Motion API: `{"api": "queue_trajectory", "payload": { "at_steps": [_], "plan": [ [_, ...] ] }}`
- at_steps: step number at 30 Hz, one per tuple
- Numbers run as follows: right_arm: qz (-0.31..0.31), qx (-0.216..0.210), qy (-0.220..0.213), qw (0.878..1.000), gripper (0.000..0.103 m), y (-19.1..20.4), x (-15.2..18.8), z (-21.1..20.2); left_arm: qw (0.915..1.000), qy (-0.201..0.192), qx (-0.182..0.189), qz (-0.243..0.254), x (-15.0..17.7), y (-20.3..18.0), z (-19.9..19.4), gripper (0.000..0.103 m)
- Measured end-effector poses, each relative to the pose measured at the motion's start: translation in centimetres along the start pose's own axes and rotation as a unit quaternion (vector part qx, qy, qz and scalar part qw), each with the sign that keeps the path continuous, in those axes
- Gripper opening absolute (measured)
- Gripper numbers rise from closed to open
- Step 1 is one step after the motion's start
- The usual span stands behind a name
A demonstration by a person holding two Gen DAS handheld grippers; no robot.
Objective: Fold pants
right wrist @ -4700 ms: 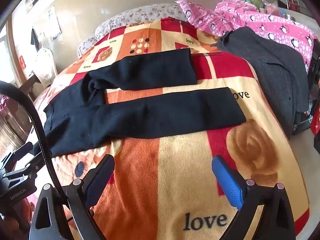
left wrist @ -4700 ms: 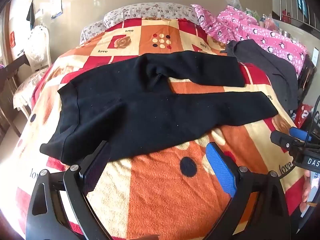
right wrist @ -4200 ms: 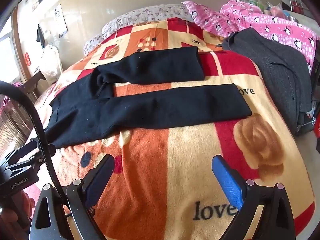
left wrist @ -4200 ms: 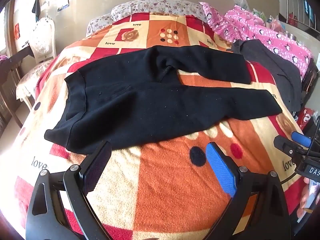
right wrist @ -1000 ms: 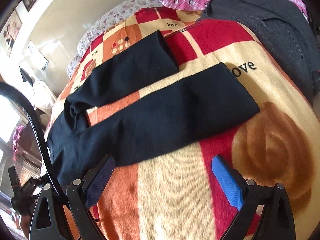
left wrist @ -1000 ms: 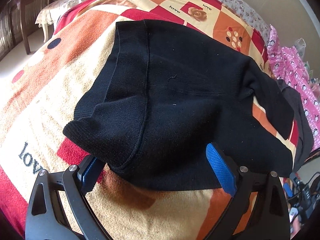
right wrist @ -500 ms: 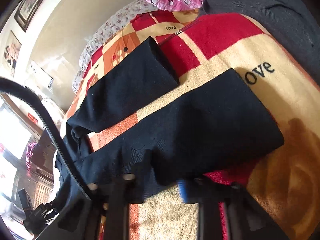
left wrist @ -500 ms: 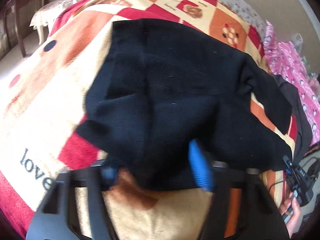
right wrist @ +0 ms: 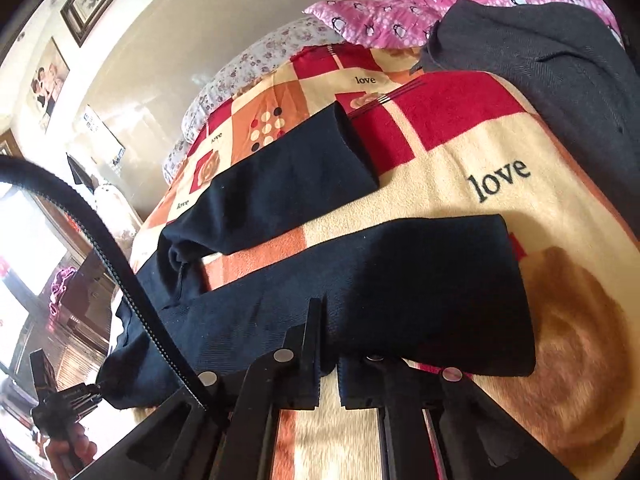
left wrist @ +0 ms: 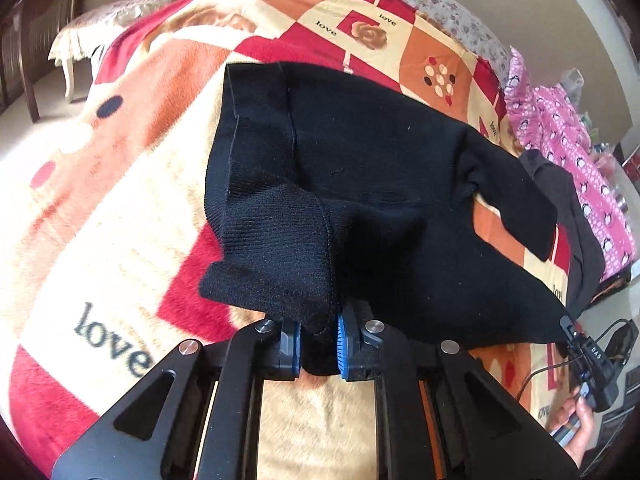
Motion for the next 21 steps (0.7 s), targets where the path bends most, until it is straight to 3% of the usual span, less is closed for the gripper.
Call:
{"api": "queue_trajectory", "payload": {
  "at_steps": [6,11,14,15,16,18,19,21],
  "plan": [
    [-0.026,-0.015,0.029,0.999,0.005,1.9,2.6,-2.0,0.9999,0.011,0.0,0.011,1.1,2.9,-3.4,0.012],
    [-0.017,-0.03,0.053,0.998,0.005,2.1,5.3,-2.7,0.9993,0.036,-0.014,0.0,2.6,5.5,-2.9,0.012],
    [0.004,-0.017,0.062,0.998,0.007,1.0,6.3,-2.5,0.9989,0.043,-0.017,0.0,3.3,5.8,-2.2,0.012],
    [0.025,-0.013,0.064,0.998,0.009,0.1,6.5,-2.5,0.999,0.036,-0.023,0.007,3.6,5.6,-2.2,0.012],
    [0.041,-0.003,0.063,0.997,0.021,-0.7,6.5,-2.5,0.999,0.03,-0.029,0.014,3.7,5.4,-2.3,0.012],
    [0.074,-0.011,0.042,0.996,0.029,-2.1,6.3,-3.3,0.9985,0.023,-0.041,0.029,3.8,5.0,-2.5,0.014],
    [0.086,-0.002,0.032,0.996,0.039,-2.8,6.1,-3.8,0.9982,0.022,-0.044,0.034,3.9,4.9,-2.6,0.015],
    [0.098,0.008,0.023,0.995,0.04,-3.8,5.7,-4.3,0.9981,0.022,-0.044,0.037,3.8,5.0,-2.6,0.016]
  ]
}}
Point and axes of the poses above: each gripper's, at about its wrist camera, not at the fingertips, and z roughly the way its jaws point, y to its left, x to its underside, the point moved 2 cm from there along z, roughly the way its jaws point, and after that the axes turned 4 degrees about -z, right-handed, at the moved point
